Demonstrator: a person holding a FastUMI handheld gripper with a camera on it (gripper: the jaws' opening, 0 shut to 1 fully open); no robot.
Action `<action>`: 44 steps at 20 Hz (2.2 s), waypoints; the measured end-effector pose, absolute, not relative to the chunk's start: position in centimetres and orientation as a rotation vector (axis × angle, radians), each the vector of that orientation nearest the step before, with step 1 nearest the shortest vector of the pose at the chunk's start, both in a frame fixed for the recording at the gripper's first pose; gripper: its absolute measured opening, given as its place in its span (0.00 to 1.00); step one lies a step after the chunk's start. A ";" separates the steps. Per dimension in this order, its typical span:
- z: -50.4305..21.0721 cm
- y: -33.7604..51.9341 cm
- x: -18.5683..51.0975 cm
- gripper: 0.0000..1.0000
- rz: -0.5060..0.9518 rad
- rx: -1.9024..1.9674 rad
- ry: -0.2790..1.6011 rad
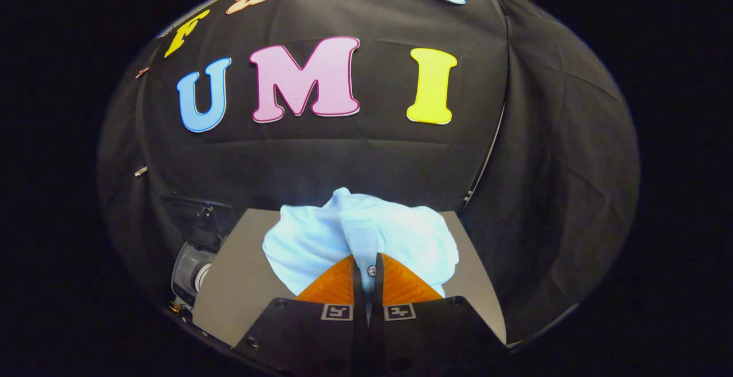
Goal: Put the clothes into the washing machine and then close the washing machine lid.
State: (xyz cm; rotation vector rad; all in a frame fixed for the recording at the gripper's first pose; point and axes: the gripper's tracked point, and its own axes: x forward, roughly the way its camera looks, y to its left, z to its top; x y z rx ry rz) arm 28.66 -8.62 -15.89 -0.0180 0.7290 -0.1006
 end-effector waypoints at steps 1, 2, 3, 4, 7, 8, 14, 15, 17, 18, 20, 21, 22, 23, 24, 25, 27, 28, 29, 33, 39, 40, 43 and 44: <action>-14.3 -8.4 28.4 0.05 -0.099 -0.017 0.701; -12.6 -8.2 28.1 0.05 -0.093 -0.015 0.670; -11.0 -7.8 27.7 0.05 -0.086 -0.015 0.641; -9.4 -7.3 27.5 0.05 -0.079 -0.016 0.614; -4.8 -5.6 27.0 0.05 -0.064 -0.021 0.523; -3.5 -4.8 26.9 0.05 -0.055 -0.024 0.497; 0.9 3.0 27.3 0.05 0.054 -0.054 0.382; 1.0 4.7 27.4 0.05 0.083 -0.057 0.375; 0.7 8.2 27.5 0.05 0.150 -0.030 0.388; 0.4 9.9 27.7 0.05 0.183 -0.008 0.402; 0.0 13.0 27.9 0.05 0.250 0.029 0.425; -0.3 14.5 27.9 0.05 0.280 0.039 0.434; -0.7 15.9 28.1 0.05 0.306 0.042 0.443; -1.3 17.2 28.1 0.05 0.331 0.042 0.450; -1.8 18.4 28.3 0.05 0.353 0.043 0.460; -2.5 19.6 28.3 0.05 0.374 0.044 0.471; -4.0 22.1 28.5 0.05 0.415 0.048 0.491; -4.7 23.0 28.7 0.05 0.432 0.051 0.501; -5.5 24.2 28.8 0.05 0.452 0.056 0.512; -9.1 28.3 29.5 0.05 0.526 0.061 0.561; -17.3 33.2 30.2 0.05 0.607 0.052 0.660; -19.2 33.8 30.1 0.05 0.620 0.043 0.690; -23.3 34.8 30.4 0.05 0.627 0.049 0.770; -24.6 35.0 30.5 0.05 0.625 0.051 0.796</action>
